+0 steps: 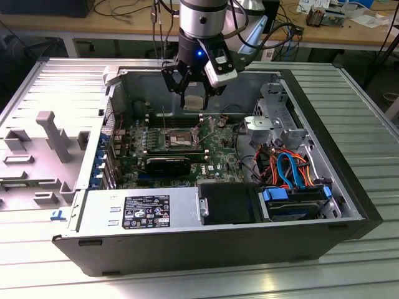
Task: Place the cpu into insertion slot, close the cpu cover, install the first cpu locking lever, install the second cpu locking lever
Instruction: 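Place the cpu into insertion slot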
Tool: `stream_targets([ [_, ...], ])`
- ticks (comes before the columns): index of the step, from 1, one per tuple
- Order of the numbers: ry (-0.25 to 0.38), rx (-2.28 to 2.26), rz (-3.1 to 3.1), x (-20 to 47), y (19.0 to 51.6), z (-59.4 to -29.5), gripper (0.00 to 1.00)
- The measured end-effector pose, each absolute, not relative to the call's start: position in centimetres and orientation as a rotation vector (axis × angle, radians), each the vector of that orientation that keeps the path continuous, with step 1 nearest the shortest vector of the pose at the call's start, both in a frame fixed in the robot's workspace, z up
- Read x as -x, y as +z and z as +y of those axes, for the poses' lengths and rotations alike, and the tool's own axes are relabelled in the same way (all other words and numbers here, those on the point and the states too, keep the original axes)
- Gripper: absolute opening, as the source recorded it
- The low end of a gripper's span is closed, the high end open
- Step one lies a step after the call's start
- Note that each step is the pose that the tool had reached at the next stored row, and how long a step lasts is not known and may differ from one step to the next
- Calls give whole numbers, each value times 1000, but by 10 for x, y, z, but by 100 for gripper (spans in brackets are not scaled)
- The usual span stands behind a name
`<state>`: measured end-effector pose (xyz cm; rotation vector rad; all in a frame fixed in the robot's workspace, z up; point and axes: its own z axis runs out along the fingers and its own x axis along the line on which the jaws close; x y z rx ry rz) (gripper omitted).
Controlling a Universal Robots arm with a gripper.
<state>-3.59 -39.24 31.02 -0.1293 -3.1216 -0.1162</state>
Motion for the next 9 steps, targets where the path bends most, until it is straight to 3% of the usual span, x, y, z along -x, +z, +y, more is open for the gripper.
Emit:
stream_targets([
  [9,-115,164,-3121,36,310,-392,55],
])
